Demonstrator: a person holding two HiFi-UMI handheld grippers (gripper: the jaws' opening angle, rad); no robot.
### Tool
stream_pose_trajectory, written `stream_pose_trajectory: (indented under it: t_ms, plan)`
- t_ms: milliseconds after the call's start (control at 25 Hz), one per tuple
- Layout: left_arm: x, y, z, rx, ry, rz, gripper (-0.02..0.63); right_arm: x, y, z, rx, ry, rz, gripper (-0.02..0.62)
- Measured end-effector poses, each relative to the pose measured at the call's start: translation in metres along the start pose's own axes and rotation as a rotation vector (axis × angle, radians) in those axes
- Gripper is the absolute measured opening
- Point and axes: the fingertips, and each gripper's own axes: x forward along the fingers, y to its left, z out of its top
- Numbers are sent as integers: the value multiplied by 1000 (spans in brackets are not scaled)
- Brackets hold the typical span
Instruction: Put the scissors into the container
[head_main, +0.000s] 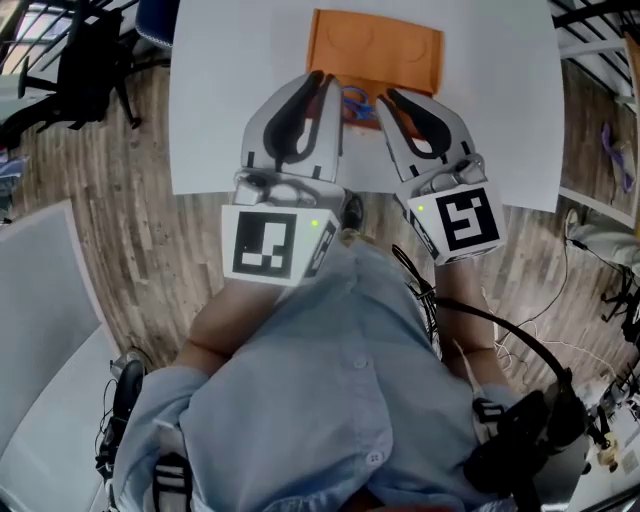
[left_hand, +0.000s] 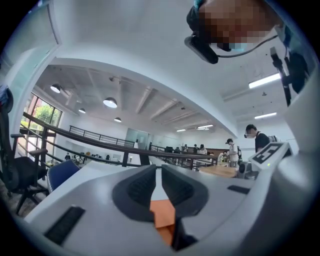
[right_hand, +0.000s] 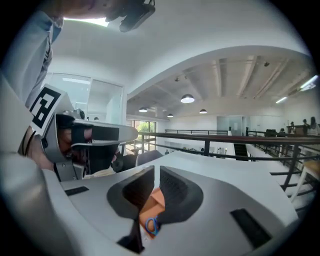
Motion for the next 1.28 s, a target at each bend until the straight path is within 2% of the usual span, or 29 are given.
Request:
stream_pose_trajectory:
  t_ms: [280, 520, 800, 1280]
  plan:
    - [-13, -35, 39, 100, -70, -1, 40, -37, 3, 58, 35, -167, -52, 11]
    - [-16, -39, 58, 130, -118, 22, 40, -47, 7, 91, -3, -248, -72, 11]
    - [-21, -35, 66, 148, -140, 27, 40, -43, 13, 101, -22, -265, -88, 11]
    - [-22, -30, 65, 129, -144, 27, 40, -40, 15, 108, -49, -274, -103, 9]
